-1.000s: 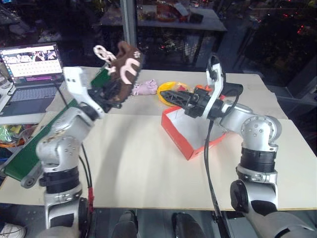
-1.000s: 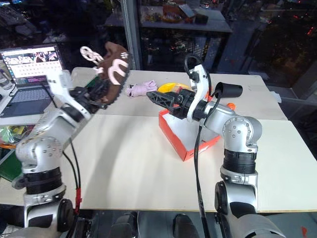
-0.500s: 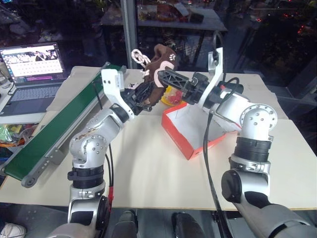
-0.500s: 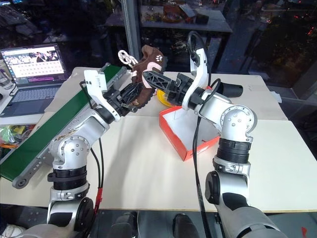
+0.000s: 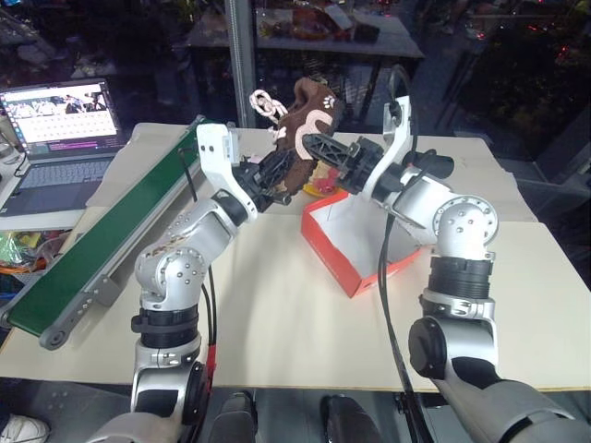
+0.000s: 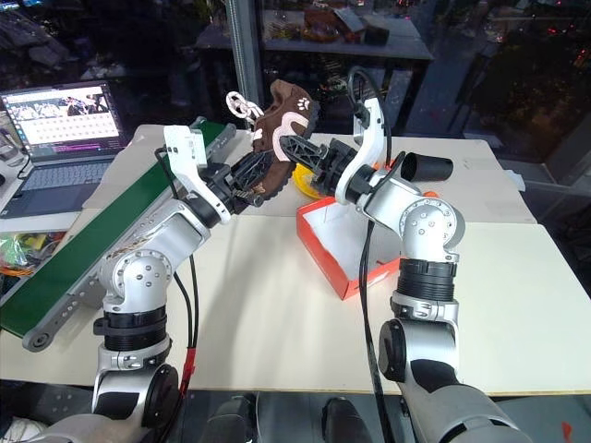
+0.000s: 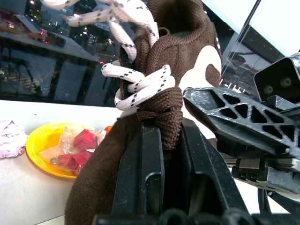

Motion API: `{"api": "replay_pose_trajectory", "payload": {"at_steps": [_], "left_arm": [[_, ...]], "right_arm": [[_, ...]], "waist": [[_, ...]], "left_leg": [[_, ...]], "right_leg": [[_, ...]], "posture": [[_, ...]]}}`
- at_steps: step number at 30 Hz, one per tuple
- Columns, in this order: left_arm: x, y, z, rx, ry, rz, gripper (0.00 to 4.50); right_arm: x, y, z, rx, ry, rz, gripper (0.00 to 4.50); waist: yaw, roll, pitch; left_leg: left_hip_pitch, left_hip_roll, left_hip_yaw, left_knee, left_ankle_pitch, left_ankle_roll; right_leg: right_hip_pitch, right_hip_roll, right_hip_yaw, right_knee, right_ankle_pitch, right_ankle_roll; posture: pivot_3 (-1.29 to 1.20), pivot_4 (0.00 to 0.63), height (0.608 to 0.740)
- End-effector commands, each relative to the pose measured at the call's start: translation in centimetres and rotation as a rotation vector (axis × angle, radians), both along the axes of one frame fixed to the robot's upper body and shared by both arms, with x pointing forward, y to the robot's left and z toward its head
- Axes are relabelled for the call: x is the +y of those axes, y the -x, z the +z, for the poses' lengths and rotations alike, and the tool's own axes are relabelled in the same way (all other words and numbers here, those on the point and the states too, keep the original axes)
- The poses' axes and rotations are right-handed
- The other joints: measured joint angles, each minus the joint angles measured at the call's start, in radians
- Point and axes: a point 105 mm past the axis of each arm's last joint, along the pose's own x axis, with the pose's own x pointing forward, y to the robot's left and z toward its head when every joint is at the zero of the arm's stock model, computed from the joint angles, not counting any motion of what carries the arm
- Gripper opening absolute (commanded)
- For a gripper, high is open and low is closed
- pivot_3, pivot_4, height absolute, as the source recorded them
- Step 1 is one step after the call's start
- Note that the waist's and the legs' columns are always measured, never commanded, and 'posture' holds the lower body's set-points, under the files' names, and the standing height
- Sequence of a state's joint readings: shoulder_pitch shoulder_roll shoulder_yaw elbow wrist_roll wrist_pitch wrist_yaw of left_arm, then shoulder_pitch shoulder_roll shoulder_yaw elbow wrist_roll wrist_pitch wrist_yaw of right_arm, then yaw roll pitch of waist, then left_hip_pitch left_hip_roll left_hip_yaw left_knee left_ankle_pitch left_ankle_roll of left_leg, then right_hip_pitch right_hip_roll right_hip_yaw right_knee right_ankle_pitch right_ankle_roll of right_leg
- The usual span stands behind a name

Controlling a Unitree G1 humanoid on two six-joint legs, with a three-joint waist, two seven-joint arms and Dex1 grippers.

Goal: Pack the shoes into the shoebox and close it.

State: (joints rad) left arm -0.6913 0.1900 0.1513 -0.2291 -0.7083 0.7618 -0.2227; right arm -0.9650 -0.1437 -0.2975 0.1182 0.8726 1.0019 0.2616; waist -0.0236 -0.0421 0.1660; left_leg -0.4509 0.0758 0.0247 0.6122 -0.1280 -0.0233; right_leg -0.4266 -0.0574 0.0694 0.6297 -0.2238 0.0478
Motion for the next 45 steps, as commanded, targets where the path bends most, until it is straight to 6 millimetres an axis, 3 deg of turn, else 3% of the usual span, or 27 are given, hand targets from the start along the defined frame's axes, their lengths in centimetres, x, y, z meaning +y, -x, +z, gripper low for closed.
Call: {"api": "replay_pose_trajectory", "payload": {"at_steps": [1, 5, 9, 12, 14, 16, 20, 23, 29, 33, 38, 45], "left_arm": [[-0.9, 1.7, 2.6, -0.107, 0.005, -0.056, 0.00], [0.1, 1.7, 2.6, -0.112, -0.036, -0.009, 0.00], [3.9, 1.2, 3.0, -0.122, -0.102, 0.100, 0.00], [5.1, 1.2, 3.2, -0.126, -0.116, 0.113, 0.00], [4.7, 1.4, 3.2, -0.128, -0.127, 0.094, 0.98], [3.9, 1.5, 3.1, -0.130, -0.133, 0.070, 1.54], [2.7, 1.6, 3.3, -0.130, -0.103, 0.033, 1.54], [2.3, 2.1, 3.8, -0.133, -0.032, -0.016, 2.25], [4.5, 2.6, 3.1, -0.113, -0.079, -0.006, 4.39], [6.2, 2.9, 1.1, -0.066, -0.199, 0.016, 4.45], [6.3, 4.1, -1.4, -0.045, -0.417, -0.054, 4.45], [5.3, 4.7, -2.1, -0.053, -0.465, -0.095, 4.45]], "right_arm": [[-0.4, -0.2, 1.8, -0.071, -0.035, -0.039, 0.47], [-0.9, -0.7, 1.9, -0.079, -0.029, -0.084, 0.39], [-2.4, -1.1, 2.9, -0.115, -0.004, -0.130, 0.39], [-3.1, -1.1, 3.6, -0.131, 0.002, -0.141, 0.39], [-3.4, -1.3, 3.7, -0.131, -0.007, -0.147, 0.39], [-3.4, -1.3, 3.7, -0.130, -0.006, -0.149, 0.39], [-3.2, -1.4, 3.4, -0.125, -0.006, -0.149, 0.39], [-3.1, -1.3, 3.3, -0.123, -0.010, -0.152, 0.39], [-5.0, -1.1, 3.4, -0.153, 0.091, -0.169, 0.39], [-7.2, -1.0, 3.4, -0.227, 0.361, -0.165, 0.39], [-10.3, -1.6, -0.7, -0.228, 0.852, -0.073, 0.39], [-12.6, -3.7, -5.2, -0.163, 1.064, 0.018, 0.39]], "waist": [[0.000, 0.000, 0.000], [0.001, 0.000, 0.000], [-0.006, 0.001, 0.000], [-0.010, 0.001, 0.001], [-0.010, 0.001, 0.001], [-0.001, 0.001, 0.001], [0.005, 0.001, 0.001], [-0.001, 0.001, 0.001], [-0.004, 0.003, 0.002], [-0.002, 0.003, 0.002], [0.001, 0.004, 0.002], [-0.004, 0.005, 0.004]], "left_leg": [[0.000, 0.000, 0.000, 0.000, 0.000, 0.000], [0.000, 0.000, 0.000, 0.000, 0.000, 0.000], [-0.001, 0.000, 0.000, 0.000, 0.000, 0.000], [-0.001, 0.000, 0.000, 0.000, 0.000, 0.000], [-0.001, 0.000, 0.000, 0.000, 0.000, 0.000], [-0.002, 0.000, 0.000, 0.000, 0.000, 0.000], [-0.004, -0.001, 0.000, 0.000, 0.000, 0.000], [-0.004, 0.000, 0.000, -0.001, 0.000, 0.000], [-0.008, 0.000, 0.000, 0.000, 0.000, 0.000], [-0.009, -0.001, 0.000, 0.000, 0.000, 0.000], [-0.009, -0.001, 0.001, -0.001, 0.000, 0.000], [-0.009, -0.001, 0.001, 0.001, 0.000, 0.000]], "right_leg": [[0.000, 0.000, 0.000, 0.000, 0.000, 0.000], [0.000, 0.000, 0.000, 0.000, 0.000, 0.000], [-0.001, 0.000, 0.000, 0.000, 0.000, 0.000], [-0.001, 0.000, 0.000, 0.000, 0.000, 0.000], [-0.001, 0.000, 0.000, 0.000, 0.000, 0.000], [-0.001, 0.000, -0.001, 0.000, 0.000, 0.000], [-0.002, -0.001, -0.001, -0.002, 0.000, 0.001], [-0.003, 0.000, -0.001, -0.001, 0.000, 0.001], [-0.009, 0.000, 0.000, 0.002, 0.000, 0.000], [-0.009, -0.001, 0.000, 0.001, 0.000, 0.000], [-0.011, -0.001, 0.000, 0.000, -0.001, 0.000], [-0.011, -0.001, 0.001, 0.001, 0.000, 0.000]], "posture": [[0.00, 0.150, 0.736], [0.00, 0.150, 0.736], [0.00, 0.150, 0.736], [0.00, 0.150, 0.736], [0.00, 0.150, 0.736], [0.00, 0.150, 0.736], [0.00, 0.150, 0.736], [0.00, 0.150, 0.736], [0.00, 0.150, 0.736], [0.00, 0.150, 0.736], [0.00, 0.150, 0.736], [0.00, 0.150, 0.736]]}}
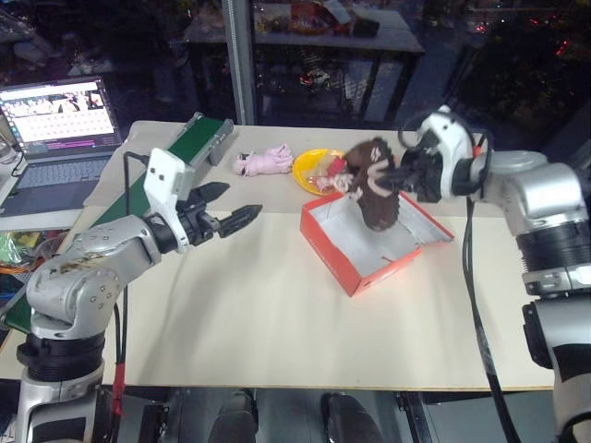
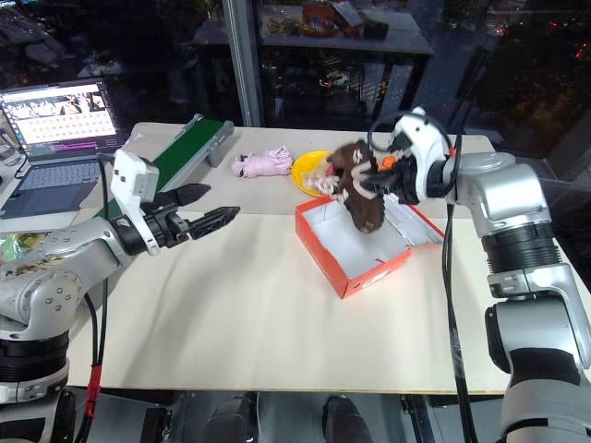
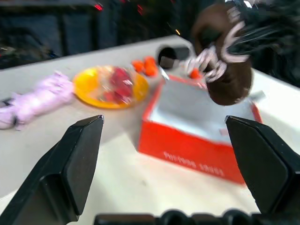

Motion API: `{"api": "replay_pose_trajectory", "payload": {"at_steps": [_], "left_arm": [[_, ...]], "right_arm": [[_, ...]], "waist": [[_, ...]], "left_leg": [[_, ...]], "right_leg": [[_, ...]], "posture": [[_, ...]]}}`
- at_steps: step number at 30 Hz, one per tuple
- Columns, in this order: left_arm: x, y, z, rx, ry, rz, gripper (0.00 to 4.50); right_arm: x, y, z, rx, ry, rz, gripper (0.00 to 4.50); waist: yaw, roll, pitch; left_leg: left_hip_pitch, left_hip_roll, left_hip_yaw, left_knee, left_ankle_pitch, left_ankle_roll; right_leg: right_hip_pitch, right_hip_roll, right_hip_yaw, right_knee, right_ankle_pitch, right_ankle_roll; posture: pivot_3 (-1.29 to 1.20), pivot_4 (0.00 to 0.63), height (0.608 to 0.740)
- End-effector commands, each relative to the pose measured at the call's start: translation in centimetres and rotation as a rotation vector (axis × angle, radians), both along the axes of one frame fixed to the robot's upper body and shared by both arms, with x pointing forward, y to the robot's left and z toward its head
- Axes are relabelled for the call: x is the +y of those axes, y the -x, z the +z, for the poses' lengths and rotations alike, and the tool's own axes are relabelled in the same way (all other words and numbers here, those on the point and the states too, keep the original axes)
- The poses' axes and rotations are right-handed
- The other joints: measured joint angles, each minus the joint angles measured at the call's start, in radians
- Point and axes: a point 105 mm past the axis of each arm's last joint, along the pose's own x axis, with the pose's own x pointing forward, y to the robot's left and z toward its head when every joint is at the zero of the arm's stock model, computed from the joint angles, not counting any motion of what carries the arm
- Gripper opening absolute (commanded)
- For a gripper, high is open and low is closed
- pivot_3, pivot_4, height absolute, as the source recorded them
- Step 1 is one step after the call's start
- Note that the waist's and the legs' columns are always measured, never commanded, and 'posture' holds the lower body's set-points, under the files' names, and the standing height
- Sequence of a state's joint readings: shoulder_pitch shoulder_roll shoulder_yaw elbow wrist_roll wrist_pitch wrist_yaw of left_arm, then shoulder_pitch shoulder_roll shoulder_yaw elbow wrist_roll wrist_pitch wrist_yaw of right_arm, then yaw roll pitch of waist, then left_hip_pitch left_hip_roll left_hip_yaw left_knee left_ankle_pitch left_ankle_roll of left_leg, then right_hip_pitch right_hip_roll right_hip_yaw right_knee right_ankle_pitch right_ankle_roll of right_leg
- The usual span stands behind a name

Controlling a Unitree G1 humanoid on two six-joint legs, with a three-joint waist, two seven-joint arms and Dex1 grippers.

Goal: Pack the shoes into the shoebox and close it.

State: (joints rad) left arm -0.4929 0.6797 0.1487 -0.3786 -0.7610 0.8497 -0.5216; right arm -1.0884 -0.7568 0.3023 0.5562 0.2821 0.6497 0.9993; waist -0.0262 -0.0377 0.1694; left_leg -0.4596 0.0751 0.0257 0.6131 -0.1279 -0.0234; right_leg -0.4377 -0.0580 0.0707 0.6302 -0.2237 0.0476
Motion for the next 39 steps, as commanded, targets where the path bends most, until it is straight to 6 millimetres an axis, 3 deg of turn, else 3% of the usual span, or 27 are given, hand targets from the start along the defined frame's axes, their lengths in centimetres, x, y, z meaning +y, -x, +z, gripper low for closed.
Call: {"api": "replay_pose_trajectory", "payload": {"at_steps": [1, 8, 16, 18, 21, 27, 28, 35, 39], "left_arm": [[-1.0, 0.7, 0.9, -0.064, -0.012, -0.029, 4.45], [-0.8, 1.4, 0.5, -0.056, -0.020, -0.014, 4.45], [-0.8, 1.8, 0.3, -0.047, -0.017, -0.004, 4.45], [-0.9, 1.8, 0.2, -0.044, -0.016, -0.002, 4.50], [-1.0, 1.8, 0.1, -0.041, -0.012, -0.005, 4.50], [-1.2, 1.9, 0.0, -0.035, -0.009, -0.015, 4.50], [-1.2, 1.9, 0.0, -0.035, -0.009, -0.015, 4.50], [-0.7, 1.9, -0.3, -0.023, -0.021, -0.007, 4.50], [0.5, 1.5, -0.3, -0.016, -0.024, 0.037, 4.50]], "right_arm": [[-0.7, -1.1, 0.3, -0.049, 0.083, 0.039, 0.39], [-2.1, -2.2, -3.0, -0.001, 0.147, 0.006, 0.39], [-1.8, -2.6, -5.7, 0.046, 0.140, -0.034, 0.39], [-1.4, -2.8, -6.0, 0.042, 0.138, -0.040, 1.34], [-0.6, -3.1, -6.0, 0.026, 0.126, -0.039, 2.27], [1.2, -3.8, -4.5, -0.049, 0.090, -0.026, 4.29], [1.4, -3.9, -4.2, -0.061, 0.082, -0.022, 4.45], [2.7, -4.3, -0.4, -0.190, 0.052, 0.023, 4.45], [4.7, -2.9, 4.0, -0.228, -0.111, 0.127, 4.45]], "waist": [[-0.002, 0.000, 0.000], [-0.002, 0.001, 0.001], [-0.013, 0.001, 0.001], [-0.016, 0.001, 0.001], [-0.018, 0.001, 0.001], [-0.016, 0.001, 0.001], [-0.016, 0.001, 0.001], [-0.019, 0.001, 0.001], [-0.020, 0.002, 0.001]], "left_leg": [[0.000, 0.000, 0.000, 0.000, 0.000, 0.000], [0.000, 0.000, 0.000, -0.001, 0.000, 0.000], [0.001, 0.000, 0.000, 0.000, 0.001, -0.002], [0.002, 0.000, -0.001, 0.001, 0.001, -0.002], [0.004, 0.000, -0.001, 0.002, 0.002, -0.002], [0.004, 0.000, -0.001, 0.001, 0.002, -0.002], [0.004, 0.000, -0.001, 0.001, 0.002, -0.002], [0.004, 0.000, -0.001, 0.001, 0.002, -0.003], [0.004, 0.000, -0.001, 0.001, 0.002, -0.003]], "right_leg": [[0.000, 0.000, 0.000, 0.000, 0.000, 0.000], [0.000, 0.000, 0.000, 0.000, 0.000, 0.000], [0.001, 0.000, 0.000, 0.002, 0.000, 0.000], [0.002, 0.000, 0.000, 0.003, 0.001, 0.000], [0.005, 0.000, 0.000, 0.003, 0.002, 0.001], [0.005, 0.000, 0.000, 0.003, 0.002, 0.001], [0.005, 0.000, 0.000, 0.002, 0.002, 0.001], [0.004, 0.000, 0.000, 0.004, 0.002, 0.001], [0.003, 0.000, 0.000, 0.005, 0.002, 0.001]], "posture": [[0.00, 0.150, 0.736], [0.00, 0.150, 0.736], [0.00, 0.150, 0.736], [0.00, 0.150, 0.736], [0.00, 0.150, 0.736], [0.00, 0.150, 0.736], [0.00, 0.150, 0.736], [0.00, 0.150, 0.736], [0.00, 0.150, 0.736]]}}
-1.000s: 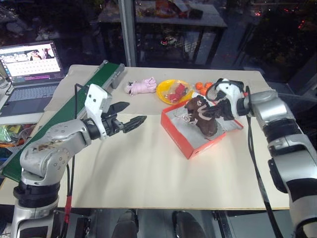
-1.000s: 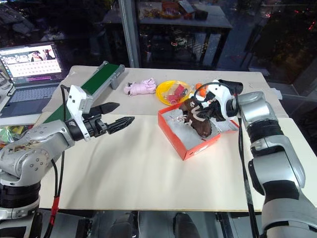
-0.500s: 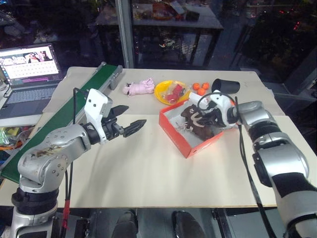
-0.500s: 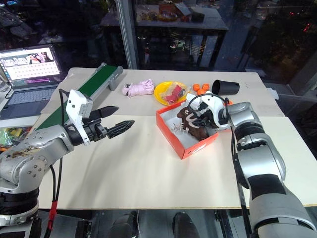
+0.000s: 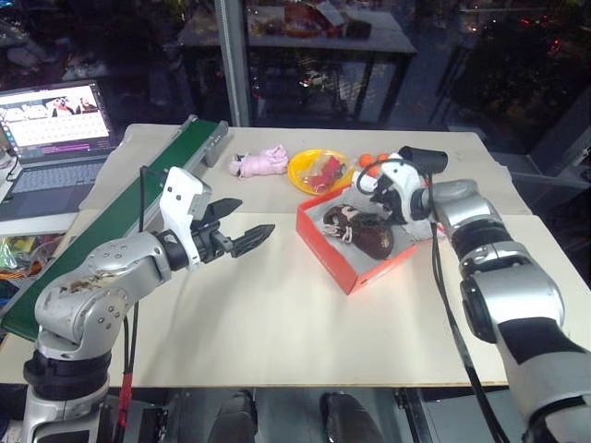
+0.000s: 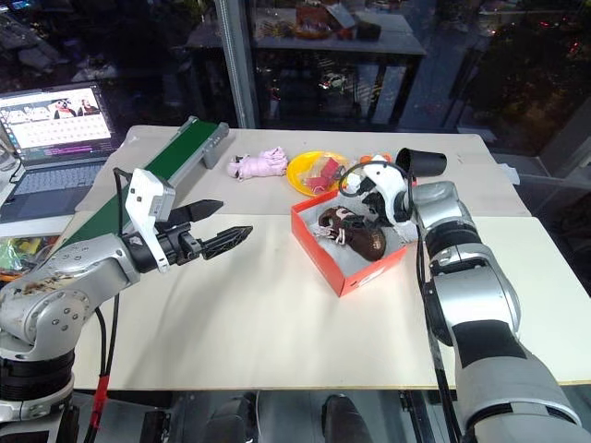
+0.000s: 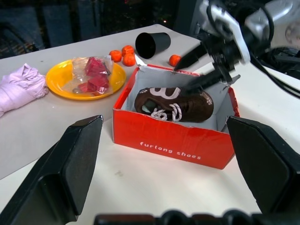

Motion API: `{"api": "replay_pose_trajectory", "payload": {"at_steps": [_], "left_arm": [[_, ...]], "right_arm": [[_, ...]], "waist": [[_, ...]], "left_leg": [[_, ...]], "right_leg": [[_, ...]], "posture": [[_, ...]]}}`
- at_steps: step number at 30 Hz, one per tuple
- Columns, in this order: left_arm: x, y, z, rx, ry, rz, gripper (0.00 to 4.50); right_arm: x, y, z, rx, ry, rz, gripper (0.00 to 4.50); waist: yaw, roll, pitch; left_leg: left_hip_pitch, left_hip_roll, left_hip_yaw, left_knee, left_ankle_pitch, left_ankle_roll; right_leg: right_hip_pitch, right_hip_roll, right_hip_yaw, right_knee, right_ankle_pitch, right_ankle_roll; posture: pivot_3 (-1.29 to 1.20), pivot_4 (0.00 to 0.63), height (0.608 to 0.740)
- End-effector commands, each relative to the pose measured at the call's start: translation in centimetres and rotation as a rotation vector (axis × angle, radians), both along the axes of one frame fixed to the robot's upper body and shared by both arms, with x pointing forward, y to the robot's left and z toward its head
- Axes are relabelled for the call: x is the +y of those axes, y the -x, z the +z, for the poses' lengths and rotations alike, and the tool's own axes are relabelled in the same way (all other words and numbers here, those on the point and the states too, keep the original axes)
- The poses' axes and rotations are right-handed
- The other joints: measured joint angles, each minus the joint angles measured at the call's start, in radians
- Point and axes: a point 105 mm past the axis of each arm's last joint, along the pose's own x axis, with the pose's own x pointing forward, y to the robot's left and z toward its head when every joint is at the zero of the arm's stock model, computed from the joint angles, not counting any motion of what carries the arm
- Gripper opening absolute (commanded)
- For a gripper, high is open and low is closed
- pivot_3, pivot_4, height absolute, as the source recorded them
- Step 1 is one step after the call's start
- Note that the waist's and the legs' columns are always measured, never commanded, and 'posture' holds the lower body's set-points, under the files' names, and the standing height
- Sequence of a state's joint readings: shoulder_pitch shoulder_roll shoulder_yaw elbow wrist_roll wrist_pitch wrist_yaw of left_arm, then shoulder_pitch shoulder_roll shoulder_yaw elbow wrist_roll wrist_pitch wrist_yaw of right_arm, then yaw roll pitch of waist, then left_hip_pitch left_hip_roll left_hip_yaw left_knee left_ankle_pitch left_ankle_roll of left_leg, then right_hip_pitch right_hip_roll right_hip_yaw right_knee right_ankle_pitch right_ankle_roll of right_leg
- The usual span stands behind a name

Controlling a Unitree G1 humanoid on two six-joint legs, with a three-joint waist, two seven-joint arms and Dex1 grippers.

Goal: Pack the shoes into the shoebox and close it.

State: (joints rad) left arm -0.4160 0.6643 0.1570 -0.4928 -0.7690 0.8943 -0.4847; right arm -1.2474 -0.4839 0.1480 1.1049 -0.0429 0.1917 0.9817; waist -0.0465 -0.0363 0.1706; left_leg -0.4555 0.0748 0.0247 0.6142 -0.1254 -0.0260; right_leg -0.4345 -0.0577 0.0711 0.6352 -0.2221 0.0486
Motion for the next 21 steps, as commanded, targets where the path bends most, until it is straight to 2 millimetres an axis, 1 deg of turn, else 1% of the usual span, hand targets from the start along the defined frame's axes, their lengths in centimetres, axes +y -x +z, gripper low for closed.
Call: {"api": "replay_pose_trajectory", "payload": {"at_steps": [1, 4, 7, 8, 10, 12, 14, 18, 21], "left_arm": [[1.6, -0.2, 0.8, -0.032, 0.002, 0.056, 4.50], [2.7, -0.5, 0.3, -0.021, 0.009, 0.111, 4.50], [4.7, -1.2, -0.1, -0.025, 0.027, 0.225, 4.50], [5.5, -1.3, -0.3, -0.023, 0.038, 0.263, 4.50], [6.4, -1.5, -0.6, -0.025, 0.044, 0.312, 4.50], [7.1, -1.4, -0.9, -0.031, 0.061, 0.350, 4.50], [8.5, -1.3, -1.4, -0.037, 0.063, 0.430, 4.50], [10.3, -0.6, -2.0, -0.054, 0.081, 0.516, 4.50], [10.9, 0.0, -2.7, -0.042, 0.081, 0.532, 4.50]], "right_arm": [[2.1, 1.6, 6.9, -0.111, -0.180, 0.131, 4.45], [2.8, 3.9, 8.3, -0.129, -0.253, 0.230, 4.45], [4.0, 7.2, 9.3, -0.131, -0.359, 0.336, 4.45], [4.3, 8.2, 9.0, -0.120, -0.366, 0.351, 4.45], [4.8, 9.5, 7.9, -0.093, -0.355, 0.367, 4.45], [5.5, 10.9, 6.6, -0.068, -0.339, 0.388, 4.45], [6.2, 11.9, 5.2, -0.049, -0.354, 0.385, 4.45], [6.8, 12.4, 2.9, -0.039, -0.353, 0.346, 4.45], [7.0, 12.4, 1.6, -0.023, -0.353, 0.322, 4.45]], "waist": [[0.000, 0.000, 0.000], [0.005, 0.000, 0.000], [0.016, 0.000, 0.000], [0.019, 0.000, 0.000], [0.024, 0.000, 0.000], [0.027, 0.000, 0.000], [0.027, 0.000, 0.000], [0.027, 0.000, 0.000], [0.028, 0.000, 0.000]], "left_leg": [[-0.001, 0.000, 0.000, 0.000, 0.000, 0.000], [-0.001, 0.000, 0.000, 0.000, 0.000, 0.000], [-0.001, 0.000, -0.001, -0.001, 0.000, 0.000], [-0.001, 0.000, -0.001, 0.000, 0.000, 0.000], [-0.001, 0.000, -0.001, 0.001, 0.000, 0.000], [-0.001, 0.000, -0.001, 0.002, 0.000, 0.000], [-0.001, 0.000, -0.001, 0.002, 0.000, 0.000], [0.000, 0.000, -0.001, 0.002, 0.000, 0.000], [0.000, 0.000, -0.001, 0.002, 0.000, 0.000]], "right_leg": [[-0.001, 0.000, 0.000, 0.002, 0.000, 0.000], [-0.003, 0.000, 0.000, 0.007, -0.001, -0.001], [-0.003, 0.000, -0.001, 0.007, -0.002, -0.001], [-0.003, 0.000, -0.001, 0.007, -0.002, -0.001], [-0.003, 0.000, -0.001, 0.008, -0.002, -0.001], [-0.003, 0.000, -0.001, 0.008, -0.002, -0.002], [-0.003, 0.000, -0.001, 0.008, -0.002, -0.002], [-0.003, 0.000, 0.000, 0.008, -0.003, -0.002], [-0.003, 0.000, 0.000, 0.008, -0.003, -0.002]], "posture": [[0.00, 0.150, 0.736], [0.00, 0.150, 0.736], [0.00, 0.150, 0.736], [0.00, 0.150, 0.736], [0.00, 0.150, 0.736], [0.00, 0.150, 0.736], [0.00, 0.150, 0.736], [0.00, 0.150, 0.736], [0.00, 0.150, 0.736]]}}
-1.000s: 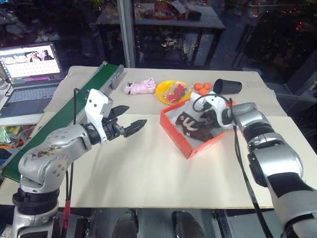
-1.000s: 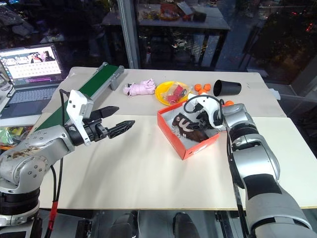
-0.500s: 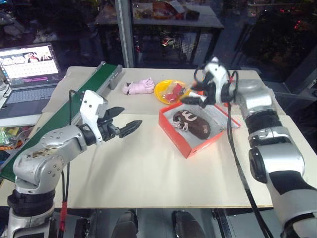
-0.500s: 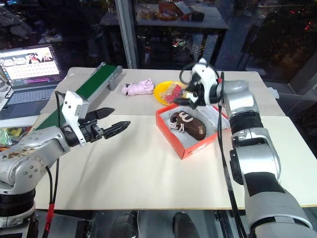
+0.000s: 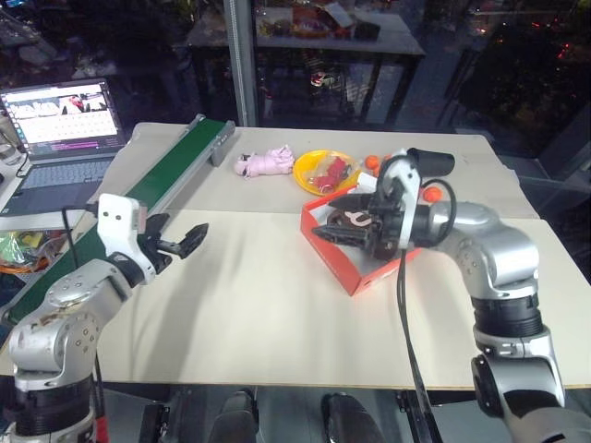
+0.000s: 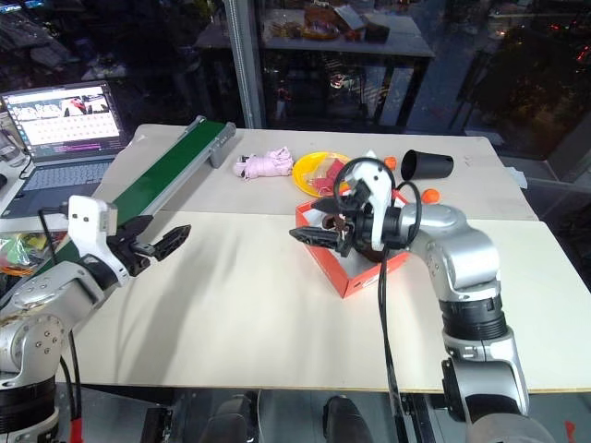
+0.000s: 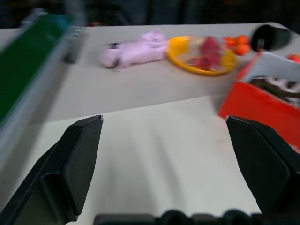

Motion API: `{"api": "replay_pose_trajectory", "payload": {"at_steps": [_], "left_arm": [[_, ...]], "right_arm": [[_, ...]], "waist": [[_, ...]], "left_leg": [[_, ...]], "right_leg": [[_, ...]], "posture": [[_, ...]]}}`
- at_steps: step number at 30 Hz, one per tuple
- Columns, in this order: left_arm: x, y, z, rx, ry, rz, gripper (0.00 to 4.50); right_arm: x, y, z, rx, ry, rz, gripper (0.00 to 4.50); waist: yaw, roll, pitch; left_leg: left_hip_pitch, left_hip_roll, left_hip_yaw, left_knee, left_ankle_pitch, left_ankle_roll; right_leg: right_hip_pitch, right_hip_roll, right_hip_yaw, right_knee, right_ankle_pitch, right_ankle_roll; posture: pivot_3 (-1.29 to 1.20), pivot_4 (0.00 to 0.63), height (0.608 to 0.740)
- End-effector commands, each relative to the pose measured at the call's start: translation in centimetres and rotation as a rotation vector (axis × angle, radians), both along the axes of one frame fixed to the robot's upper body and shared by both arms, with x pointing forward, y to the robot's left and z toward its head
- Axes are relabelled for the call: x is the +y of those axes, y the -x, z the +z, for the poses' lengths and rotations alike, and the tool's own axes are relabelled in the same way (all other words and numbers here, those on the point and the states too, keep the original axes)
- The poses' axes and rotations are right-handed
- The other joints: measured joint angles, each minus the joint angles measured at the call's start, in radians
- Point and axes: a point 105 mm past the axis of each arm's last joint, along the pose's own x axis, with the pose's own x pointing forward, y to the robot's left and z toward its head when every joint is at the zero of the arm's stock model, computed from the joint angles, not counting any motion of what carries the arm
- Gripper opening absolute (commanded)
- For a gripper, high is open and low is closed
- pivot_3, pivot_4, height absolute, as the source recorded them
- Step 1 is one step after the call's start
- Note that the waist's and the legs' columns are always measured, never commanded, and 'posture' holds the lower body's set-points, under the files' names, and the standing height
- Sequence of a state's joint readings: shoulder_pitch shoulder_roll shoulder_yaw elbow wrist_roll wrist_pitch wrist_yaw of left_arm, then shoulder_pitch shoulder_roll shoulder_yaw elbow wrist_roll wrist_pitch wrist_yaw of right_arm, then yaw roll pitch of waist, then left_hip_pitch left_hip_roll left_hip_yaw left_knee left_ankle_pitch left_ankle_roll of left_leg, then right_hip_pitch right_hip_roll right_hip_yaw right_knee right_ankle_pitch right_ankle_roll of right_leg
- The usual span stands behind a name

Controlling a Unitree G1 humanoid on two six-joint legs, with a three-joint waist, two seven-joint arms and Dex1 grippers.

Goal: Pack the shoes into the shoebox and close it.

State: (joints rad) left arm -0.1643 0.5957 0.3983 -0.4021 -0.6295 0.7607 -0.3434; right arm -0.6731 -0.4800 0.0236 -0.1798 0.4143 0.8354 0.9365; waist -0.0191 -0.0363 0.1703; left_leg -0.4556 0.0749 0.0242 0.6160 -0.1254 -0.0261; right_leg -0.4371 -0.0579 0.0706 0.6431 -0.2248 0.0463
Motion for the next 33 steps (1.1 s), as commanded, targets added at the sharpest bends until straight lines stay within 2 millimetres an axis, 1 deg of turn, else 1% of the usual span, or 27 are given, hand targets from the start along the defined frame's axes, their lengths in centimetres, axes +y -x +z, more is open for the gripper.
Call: {"api": "replay_pose_trajectory", "payload": {"at_steps": [1, 4, 8, 13, 19, 21, 26, 28, 33], "left_arm": [[0.6, 0.7, 0.9, -0.056, -0.017, 0.023, 4.50], [1.4, 0.7, 0.4, -0.045, -0.034, 0.080, 4.50], [0.9, 0.6, -0.4, -0.044, -0.018, 0.105, 4.50], [0.8, -0.1, -0.4, -0.051, -0.010, 0.128, 4.50], [0.8, -1.0, 0.0, -0.057, -0.031, 0.106, 4.50], [1.1, -1.4, 0.1, -0.057, -0.044, 0.110, 4.50], [1.7, -1.8, -0.1, -0.062, -0.056, 0.125, 4.50], [2.0, -1.9, -0.1, -0.070, -0.062, 0.141, 4.50], [4.0, -1.9, 0.0, -0.086, -0.065, 0.221, 4.50]], "right_arm": [[0.4, 0.5, 0.2, -0.049, -0.010, -0.006, 4.45], [0.6, 0.3, -0.5, -0.042, -0.014, -0.025, 4.45], [1.9, 0.3, -1.4, -0.053, -0.014, -0.040, 4.45], [2.9, 0.3, -1.7, -0.065, -0.012, -0.036, 4.45], [2.9, -0.5, -1.7, -0.077, -0.011, -0.073, 4.45], [2.9, -0.6, -1.9, -0.081, -0.003, -0.077, 4.45], [3.4, -0.8, -1.5, -0.082, -0.023, -0.063, 4.45], [3.9, -0.8, -1.0, -0.081, -0.039, -0.049, 4.45], [4.9, -0.9, 0.1, -0.086, -0.082, -0.020, 4.45]], "waist": [[0.001, 0.000, 0.000], [0.004, 0.000, 0.000], [0.004, 0.000, 0.000], [0.004, 0.000, 0.000], [0.004, -0.001, 0.000], [0.004, -0.001, 0.000], [0.001, -0.001, 0.000], [0.000, -0.001, 0.000], [0.001, -0.001, 0.000]], "left_leg": [[0.000, 0.000, 0.000, 0.000, 0.000, 0.000], [0.000, 0.000, 0.000, 0.000, 0.000, 0.000], [0.000, 0.000, 0.000, 0.000, 0.000, 0.000], [0.000, 0.000, 0.000, 0.000, 0.000, 0.000], [0.000, 0.000, 0.000, 0.000, 0.000, 0.000], [0.000, 0.000, 0.000, 0.000, 0.000, 0.000], [0.000, 0.000, 0.000, 0.000, 0.000, 0.000], [0.000, 0.000, 0.000, 0.000, 0.000, 0.000], [0.000, 0.000, 0.000, 0.000, 0.000, 0.000]], "right_leg": [[0.000, 0.000, 0.000, 0.000, 0.000, 0.000], [0.000, 0.000, 0.000, 0.000, 0.000, 0.000], [0.000, 0.000, 0.000, -0.001, 0.000, 0.000], [0.000, 0.000, 0.000, 0.000, 0.000, 0.000], [0.000, 0.000, 0.000, 0.000, 0.000, 0.000], [0.000, 0.000, 0.000, 0.000, 0.000, 0.000], [0.000, 0.000, 0.000, -0.001, 0.000, 0.000], [0.000, 0.000, 0.000, -0.001, 0.000, 0.000], [0.000, 0.000, 0.000, 0.000, 0.000, 0.000]], "posture": [[0.00, 0.150, 0.736], [0.00, 0.150, 0.736], [0.00, 0.150, 0.736], [0.00, 0.150, 0.736], [0.00, 0.150, 0.736], [0.00, 0.150, 0.736], [0.00, 0.150, 0.736], [0.00, 0.150, 0.736], [0.00, 0.150, 0.736]]}}
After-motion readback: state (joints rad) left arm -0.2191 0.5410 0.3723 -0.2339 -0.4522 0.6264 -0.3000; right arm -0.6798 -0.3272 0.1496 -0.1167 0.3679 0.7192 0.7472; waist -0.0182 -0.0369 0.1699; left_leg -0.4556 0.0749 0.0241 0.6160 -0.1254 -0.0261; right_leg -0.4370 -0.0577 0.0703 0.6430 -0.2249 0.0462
